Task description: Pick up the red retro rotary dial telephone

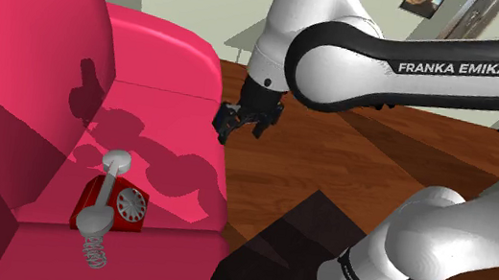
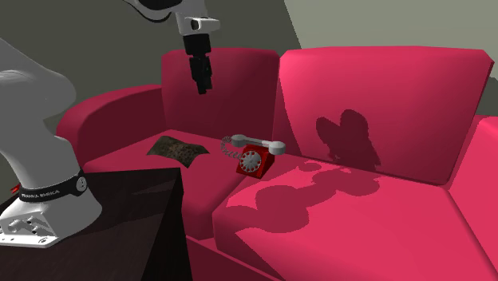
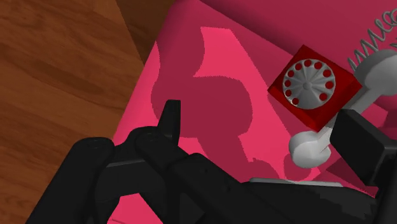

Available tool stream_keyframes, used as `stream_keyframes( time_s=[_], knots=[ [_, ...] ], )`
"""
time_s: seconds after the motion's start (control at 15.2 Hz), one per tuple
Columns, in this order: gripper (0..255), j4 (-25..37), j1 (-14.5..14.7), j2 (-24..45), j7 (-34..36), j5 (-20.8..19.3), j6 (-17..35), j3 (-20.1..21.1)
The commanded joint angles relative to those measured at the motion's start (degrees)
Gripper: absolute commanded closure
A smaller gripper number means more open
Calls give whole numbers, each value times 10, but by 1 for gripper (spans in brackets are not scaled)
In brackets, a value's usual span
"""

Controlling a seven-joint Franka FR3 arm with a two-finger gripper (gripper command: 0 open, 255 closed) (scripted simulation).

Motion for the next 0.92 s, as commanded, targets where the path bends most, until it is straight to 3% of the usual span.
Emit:
stream_keyframes(
  time_s=[0.0, 0.4, 0.66, 0.86],
  knots=[
    [0, 10, -9, 39, 42, -5, 32, 30],
    [0, 58, -52, 179, 189, -75, 116, 122],
    [0, 110, -72, 297, 321, -183, 150, 166],
    [0, 161, -54, 392, 424, -280, 156, 164]
  ],
)
